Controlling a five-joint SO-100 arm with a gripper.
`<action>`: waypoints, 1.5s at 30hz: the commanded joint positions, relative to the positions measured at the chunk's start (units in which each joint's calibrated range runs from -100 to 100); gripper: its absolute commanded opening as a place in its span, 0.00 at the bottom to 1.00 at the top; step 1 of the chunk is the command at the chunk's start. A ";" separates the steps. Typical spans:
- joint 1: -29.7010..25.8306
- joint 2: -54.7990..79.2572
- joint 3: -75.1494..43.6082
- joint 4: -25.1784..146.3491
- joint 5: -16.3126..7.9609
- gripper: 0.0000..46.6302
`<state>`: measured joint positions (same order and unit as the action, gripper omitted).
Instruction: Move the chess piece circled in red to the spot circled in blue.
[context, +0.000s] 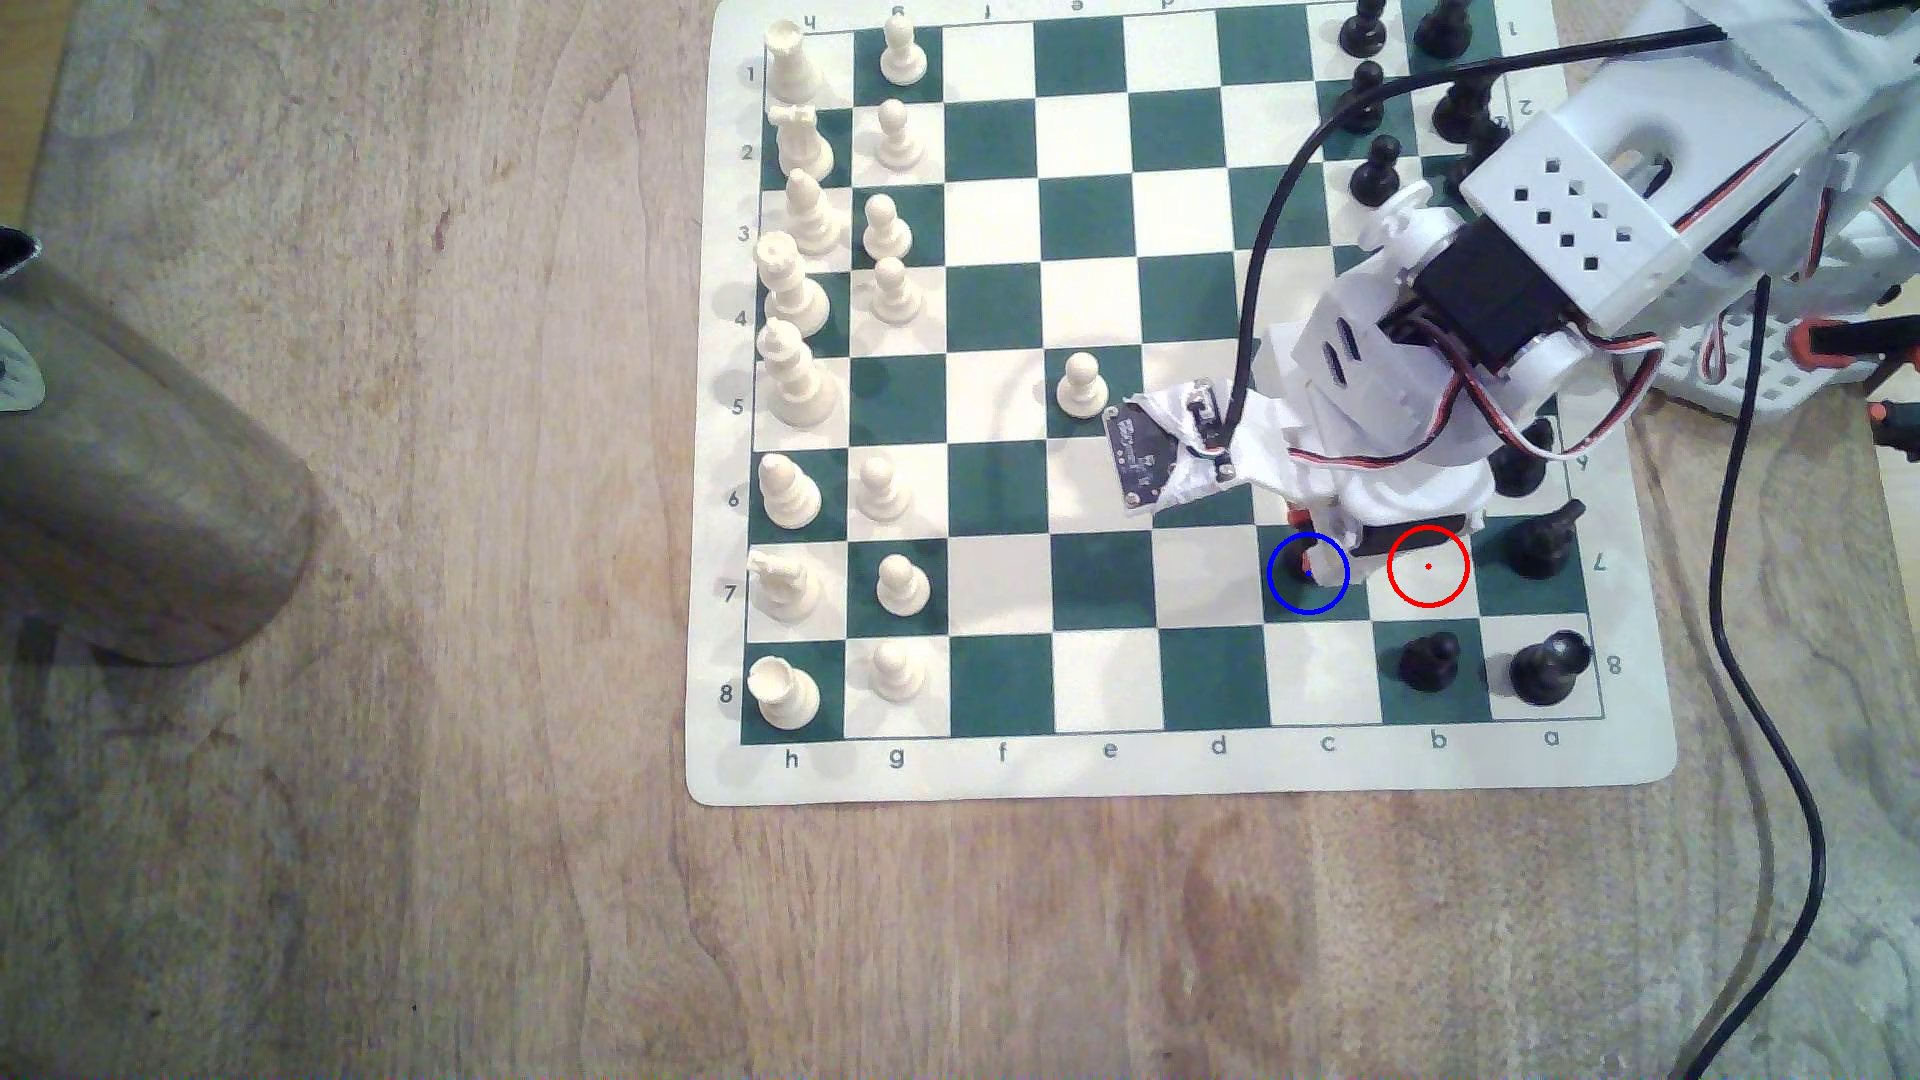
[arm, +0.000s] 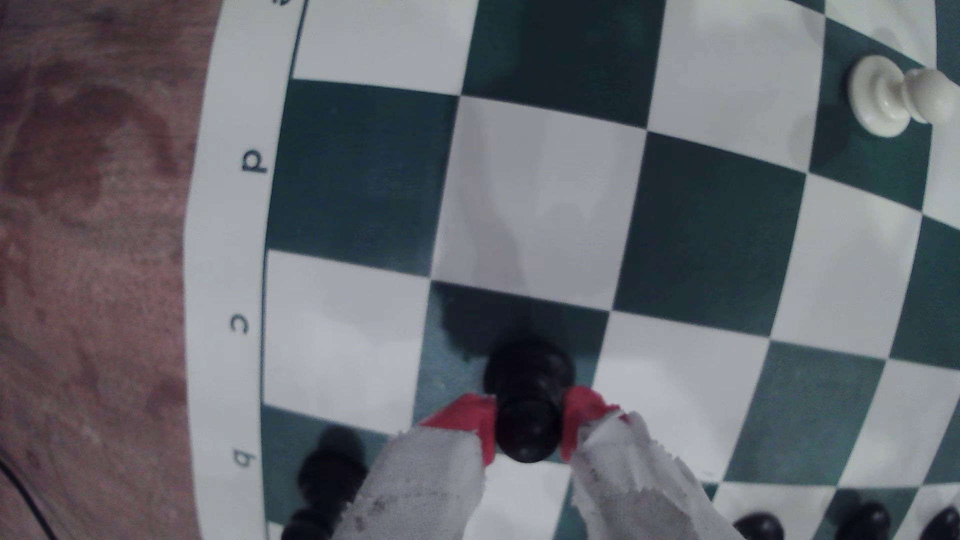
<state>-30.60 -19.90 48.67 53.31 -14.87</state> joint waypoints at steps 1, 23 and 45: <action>-0.17 -5.31 0.20 -0.32 -0.10 0.32; 1.94 -31.97 8.81 14.42 0.34 0.49; 33.85 -72.63 40.91 -32.75 13.24 0.00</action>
<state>2.14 -90.62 82.47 43.59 -4.96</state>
